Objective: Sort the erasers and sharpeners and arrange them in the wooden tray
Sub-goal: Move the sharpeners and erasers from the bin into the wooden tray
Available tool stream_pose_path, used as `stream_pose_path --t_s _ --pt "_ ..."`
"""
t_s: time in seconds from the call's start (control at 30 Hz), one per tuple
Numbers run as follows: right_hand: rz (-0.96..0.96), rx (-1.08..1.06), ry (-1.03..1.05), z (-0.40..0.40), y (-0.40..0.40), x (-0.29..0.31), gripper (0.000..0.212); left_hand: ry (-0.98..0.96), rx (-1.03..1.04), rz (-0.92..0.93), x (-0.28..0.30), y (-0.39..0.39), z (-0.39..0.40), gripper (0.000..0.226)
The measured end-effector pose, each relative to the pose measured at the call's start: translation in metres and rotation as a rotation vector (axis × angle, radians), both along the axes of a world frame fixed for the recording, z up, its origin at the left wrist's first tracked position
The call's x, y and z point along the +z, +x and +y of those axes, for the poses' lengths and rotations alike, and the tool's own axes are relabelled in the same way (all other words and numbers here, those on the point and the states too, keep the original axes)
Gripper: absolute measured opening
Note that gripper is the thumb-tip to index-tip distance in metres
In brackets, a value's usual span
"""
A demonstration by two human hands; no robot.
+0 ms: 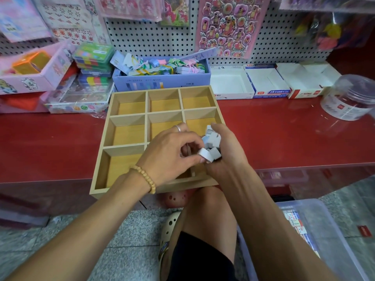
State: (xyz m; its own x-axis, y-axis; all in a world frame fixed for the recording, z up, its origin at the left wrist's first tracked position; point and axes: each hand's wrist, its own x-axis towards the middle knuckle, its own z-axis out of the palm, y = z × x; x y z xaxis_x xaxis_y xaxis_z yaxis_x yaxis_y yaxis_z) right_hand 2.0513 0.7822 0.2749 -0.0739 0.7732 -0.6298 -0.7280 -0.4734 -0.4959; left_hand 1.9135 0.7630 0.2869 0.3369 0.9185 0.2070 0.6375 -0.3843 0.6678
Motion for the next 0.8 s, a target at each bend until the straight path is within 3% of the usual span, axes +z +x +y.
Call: stream_pose_path --t_s 0.13,0.27,0.43,0.6,0.8 --pt "0.097 -0.081 -0.038 0.003 0.001 0.0 0.023 -0.097 0.033 -0.168 0.001 0.003 0.001 0.015" --pt "0.047 -0.187 -0.055 0.001 0.001 0.0 0.016 -0.301 0.132 -0.415 0.0 -0.004 0.002 0.015" --pt "-0.07 -0.082 -0.04 -0.001 0.0 0.0 0.016 -0.511 0.27 -0.605 0.004 -0.01 -0.002 0.012" --pt "-0.353 0.135 0.094 -0.007 -0.001 0.006 0.013 -0.431 0.434 -0.641 0.006 -0.01 -0.001 0.013" --pt "-0.444 0.233 0.175 -0.004 -0.009 0.008 0.006 -0.288 0.519 -0.496 0.005 0.003 0.009 0.021"
